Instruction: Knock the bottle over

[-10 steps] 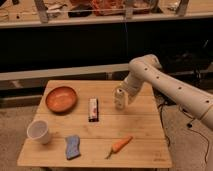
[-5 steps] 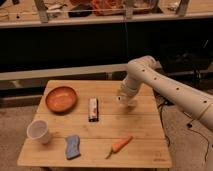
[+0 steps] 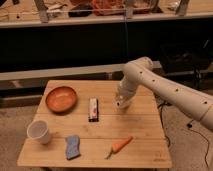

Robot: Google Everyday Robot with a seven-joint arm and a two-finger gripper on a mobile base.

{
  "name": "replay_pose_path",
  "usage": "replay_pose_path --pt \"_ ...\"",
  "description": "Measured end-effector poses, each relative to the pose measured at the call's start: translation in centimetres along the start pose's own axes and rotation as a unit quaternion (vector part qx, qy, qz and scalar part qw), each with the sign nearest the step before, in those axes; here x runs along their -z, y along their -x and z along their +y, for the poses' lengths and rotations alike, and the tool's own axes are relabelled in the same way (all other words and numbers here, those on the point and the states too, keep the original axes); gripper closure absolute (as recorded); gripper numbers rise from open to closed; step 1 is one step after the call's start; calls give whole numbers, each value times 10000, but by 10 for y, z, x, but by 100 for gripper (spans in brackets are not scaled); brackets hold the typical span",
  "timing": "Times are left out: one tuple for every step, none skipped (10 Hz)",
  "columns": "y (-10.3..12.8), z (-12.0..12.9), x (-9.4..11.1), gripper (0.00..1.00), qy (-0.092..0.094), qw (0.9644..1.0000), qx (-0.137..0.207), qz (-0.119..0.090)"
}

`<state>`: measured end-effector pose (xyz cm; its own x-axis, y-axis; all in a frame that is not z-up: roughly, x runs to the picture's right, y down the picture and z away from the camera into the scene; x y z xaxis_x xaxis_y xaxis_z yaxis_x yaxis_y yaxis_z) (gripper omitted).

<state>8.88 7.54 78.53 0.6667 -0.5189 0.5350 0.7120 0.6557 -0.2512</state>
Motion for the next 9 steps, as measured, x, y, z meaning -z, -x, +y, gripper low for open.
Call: replay_pose_path --pt "2 2 1 97 3 10000 15 5" --pt "5 -2 -1 97 0 10000 96 -8" --pt "14 -10 -3 97 2 9998 219 -22" --pt "21 -10 -3 97 4 9996 279 -21" --pt "26 -10 -4 97 9 9994 337 -22" --pt "35 -11 -5 97 9 9991 414 -27" --pt "40 -13 -5 97 13 9989 475 -32" --pt "43 -17 -6 97 12 9986 519 -43" --pt "46 -19 -6 97 10 9984 560 -42"
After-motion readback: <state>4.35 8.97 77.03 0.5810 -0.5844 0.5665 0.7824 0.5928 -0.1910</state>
